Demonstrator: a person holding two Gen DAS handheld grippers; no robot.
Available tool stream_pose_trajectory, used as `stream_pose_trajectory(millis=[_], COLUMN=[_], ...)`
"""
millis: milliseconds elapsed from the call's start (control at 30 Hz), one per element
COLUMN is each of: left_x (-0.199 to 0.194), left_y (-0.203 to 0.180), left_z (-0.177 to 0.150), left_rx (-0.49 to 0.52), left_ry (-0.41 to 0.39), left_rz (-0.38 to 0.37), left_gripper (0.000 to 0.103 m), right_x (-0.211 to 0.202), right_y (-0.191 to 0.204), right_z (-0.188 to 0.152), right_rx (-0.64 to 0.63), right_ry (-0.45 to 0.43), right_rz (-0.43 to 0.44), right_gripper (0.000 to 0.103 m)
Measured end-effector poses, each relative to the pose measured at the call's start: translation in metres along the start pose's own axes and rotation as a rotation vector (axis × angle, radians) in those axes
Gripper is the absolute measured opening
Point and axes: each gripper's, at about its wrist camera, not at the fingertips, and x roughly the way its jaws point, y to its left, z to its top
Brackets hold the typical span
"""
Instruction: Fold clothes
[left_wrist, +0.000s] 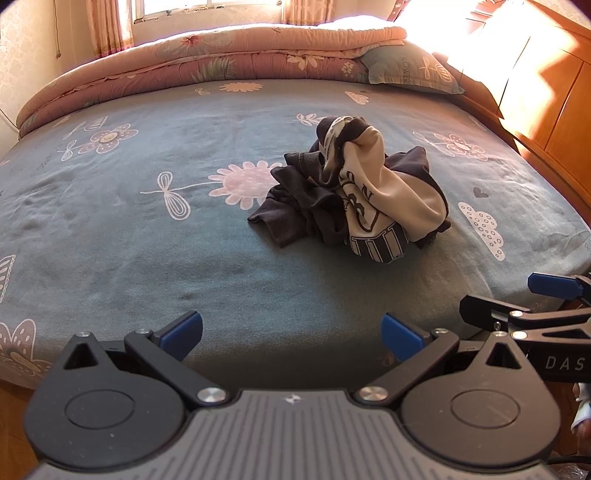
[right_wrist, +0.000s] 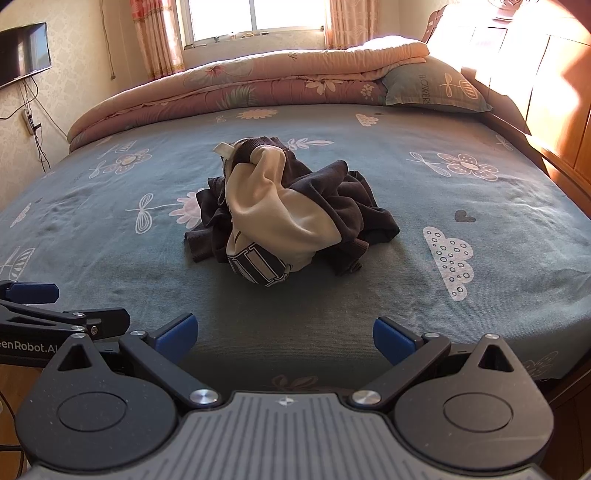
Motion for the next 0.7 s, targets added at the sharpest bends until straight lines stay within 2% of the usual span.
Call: stream_pose_trajectory(millis=[700], left_x=[-0.0029], left_y=[0.0026], left_z=[-0.0007], left_rx=[-0.014], left_ry=[-0.009], left_rz=[-0.015], left_gripper=[0.102], right_x=[-0.0042], right_y=[0.0019], right_z=[-0.0003], right_rx=[-0.012], right_ry=[-0.011], right_rz=[-0.006], right_gripper=[0.103])
